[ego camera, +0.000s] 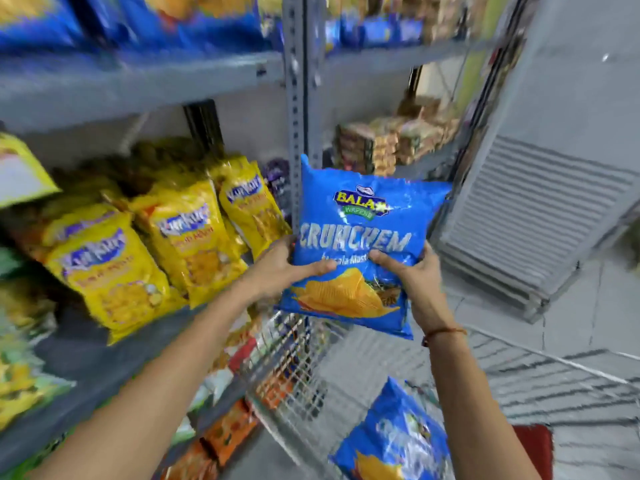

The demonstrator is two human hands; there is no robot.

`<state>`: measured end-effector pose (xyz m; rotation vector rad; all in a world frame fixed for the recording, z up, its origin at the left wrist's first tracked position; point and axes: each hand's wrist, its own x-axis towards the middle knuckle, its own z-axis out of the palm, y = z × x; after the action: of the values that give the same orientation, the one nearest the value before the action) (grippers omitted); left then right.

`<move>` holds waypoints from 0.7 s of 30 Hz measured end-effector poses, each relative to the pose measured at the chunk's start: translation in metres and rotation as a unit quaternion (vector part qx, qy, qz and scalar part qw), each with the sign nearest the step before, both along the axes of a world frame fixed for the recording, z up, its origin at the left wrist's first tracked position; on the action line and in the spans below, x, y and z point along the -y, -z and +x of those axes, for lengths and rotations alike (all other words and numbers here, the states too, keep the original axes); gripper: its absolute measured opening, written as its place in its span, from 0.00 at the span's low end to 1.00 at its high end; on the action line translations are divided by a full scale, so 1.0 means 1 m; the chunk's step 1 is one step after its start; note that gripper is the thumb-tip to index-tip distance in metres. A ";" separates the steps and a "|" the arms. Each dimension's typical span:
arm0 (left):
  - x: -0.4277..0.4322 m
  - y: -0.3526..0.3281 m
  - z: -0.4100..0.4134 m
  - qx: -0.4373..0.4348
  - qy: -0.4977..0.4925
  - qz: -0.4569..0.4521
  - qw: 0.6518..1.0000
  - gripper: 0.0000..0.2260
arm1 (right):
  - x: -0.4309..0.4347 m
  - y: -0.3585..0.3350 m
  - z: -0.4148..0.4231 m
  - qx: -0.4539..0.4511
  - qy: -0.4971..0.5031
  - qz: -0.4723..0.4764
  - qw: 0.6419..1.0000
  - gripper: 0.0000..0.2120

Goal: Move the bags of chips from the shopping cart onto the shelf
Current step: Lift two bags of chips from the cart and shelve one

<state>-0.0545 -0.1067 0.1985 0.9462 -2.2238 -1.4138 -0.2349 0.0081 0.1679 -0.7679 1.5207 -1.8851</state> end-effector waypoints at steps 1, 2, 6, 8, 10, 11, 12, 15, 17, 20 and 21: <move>-0.001 -0.021 0.007 -0.027 -0.016 -0.023 0.999 0.14 | 0.005 -0.025 0.004 -0.011 -0.005 -0.029 0.999 0.20; 0.003 -0.039 0.014 -0.057 -0.031 -0.037 0.997 0.17 | 0.010 -0.047 0.010 -0.019 -0.014 -0.055 0.998 0.19; 0.008 -0.114 0.054 -0.175 -0.078 -0.072 0.979 0.38 | 0.026 -0.136 0.041 -0.043 -0.059 -0.152 0.986 0.22; 0.006 -0.143 0.067 -0.202 -0.074 -0.094 0.972 0.38 | 0.033 -0.166 0.052 -0.054 -0.080 -0.184 0.978 0.24; 0.002 -0.171 0.084 -0.235 -0.086 -0.124 0.960 0.32 | 0.042 -0.197 0.069 -0.055 -0.104 -0.218 0.969 0.26; 0.001 -0.184 0.095 -0.251 -0.096 -0.136 0.954 0.30 | 0.050 -0.210 0.077 -0.056 -0.116 -0.231 0.964 0.25; 0.001 -0.197 0.106 -0.266 -0.107 -0.150 0.946 0.30 | 0.058 -0.222 0.087 -0.057 -0.128 -0.247 0.959 0.24; 0.010 -0.230 0.143 -0.308 -0.152 -0.175 0.923 0.35 | 0.087 -0.259 0.121 -0.074 -0.162 -0.276 0.944 0.22; 0.013 -0.248 0.169 -0.312 -0.185 -0.191 0.912 0.40 | 0.108 -0.279 0.144 -0.091 -0.187 -0.292 0.934 0.17; 0.021 -0.269 0.205 -0.310 -0.222 -0.215 0.899 0.36 | 0.137 -0.302 0.179 -0.109 -0.223 -0.300 0.921 0.19; 0.026 -0.274 0.214 -0.312 -0.231 -0.215 0.896 0.33 | 0.146 -0.307 0.189 -0.116 -0.234 -0.298 0.918 0.21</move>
<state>0.1597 -0.1323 0.4725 0.6715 -1.5831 -0.7979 -0.0458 -0.1377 0.4748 -1.5219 0.7488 -1.9215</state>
